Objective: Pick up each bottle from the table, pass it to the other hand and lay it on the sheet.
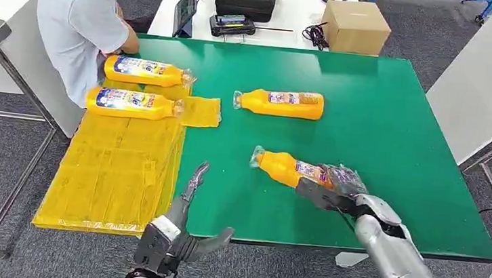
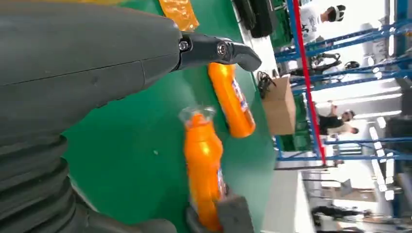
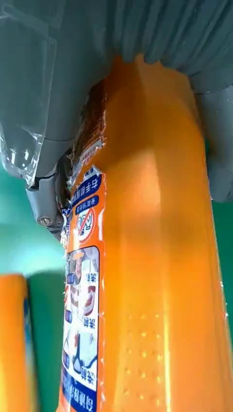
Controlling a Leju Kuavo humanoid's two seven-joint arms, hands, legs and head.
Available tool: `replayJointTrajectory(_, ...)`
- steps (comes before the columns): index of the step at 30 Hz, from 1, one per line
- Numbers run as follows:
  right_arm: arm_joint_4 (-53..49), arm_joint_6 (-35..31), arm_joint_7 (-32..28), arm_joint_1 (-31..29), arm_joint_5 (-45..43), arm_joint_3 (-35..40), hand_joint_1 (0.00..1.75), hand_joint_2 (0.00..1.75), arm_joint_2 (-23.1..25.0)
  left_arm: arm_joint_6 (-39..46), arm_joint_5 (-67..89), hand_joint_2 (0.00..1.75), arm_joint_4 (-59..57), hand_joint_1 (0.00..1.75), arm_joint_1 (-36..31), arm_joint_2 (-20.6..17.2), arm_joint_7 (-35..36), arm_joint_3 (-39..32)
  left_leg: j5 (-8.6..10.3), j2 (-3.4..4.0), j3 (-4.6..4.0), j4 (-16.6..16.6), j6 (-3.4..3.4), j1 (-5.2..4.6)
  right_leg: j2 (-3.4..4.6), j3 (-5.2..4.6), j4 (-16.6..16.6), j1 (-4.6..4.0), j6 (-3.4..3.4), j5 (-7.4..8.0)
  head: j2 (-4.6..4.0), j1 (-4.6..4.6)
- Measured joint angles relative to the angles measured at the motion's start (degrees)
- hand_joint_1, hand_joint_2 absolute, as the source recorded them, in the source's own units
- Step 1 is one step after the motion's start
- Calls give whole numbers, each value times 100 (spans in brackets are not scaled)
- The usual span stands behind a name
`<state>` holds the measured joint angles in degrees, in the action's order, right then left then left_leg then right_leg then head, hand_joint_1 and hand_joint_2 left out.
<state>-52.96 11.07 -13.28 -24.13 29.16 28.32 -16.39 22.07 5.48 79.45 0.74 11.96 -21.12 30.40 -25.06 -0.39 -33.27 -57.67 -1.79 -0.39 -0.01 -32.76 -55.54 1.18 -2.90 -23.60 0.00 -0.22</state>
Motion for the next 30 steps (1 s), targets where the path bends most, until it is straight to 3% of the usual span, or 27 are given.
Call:
replayJointTrajectory(3, -264, 379, -399, 176, -852, -107, 175, 175, 2, -183, -884, 175, -104, 0, -79, 104, -61, -70, -8, 16, 4, 1, -1, 0, 16, 0, 0, 0, 1, 1, 0, -2)
replayJointTrajectory(9, -638, 734, -484, 283, -1731, -105, 175, 175, 290, -762, -3084, 175, -563, 0, -234, 282, 271, -382, 5, 17, -13, 2, 2, 4, 17, -14, -4, -3, 2, 4, 0, -2)
replayJointTrajectory(18, -948, 764, -497, 223, -2177, 85, 175, 175, 660, -1256, -3427, 175, -1095, 0, -404, 312, 263, -413, 13, -11, -62, 1, 0, 0, -2, -45, -7, 2, -1, 2, 0, -2)
replayJointTrajectory(30, -642, 578, -650, -244, -1950, 815, 175, 175, 1053, -1615, -3378, 175, -1814, 0, -977, 334, 97, -236, 13, -10, -69, 1, 0, 2, -2, -55, -7, 1, -1, 2, 0, -4)
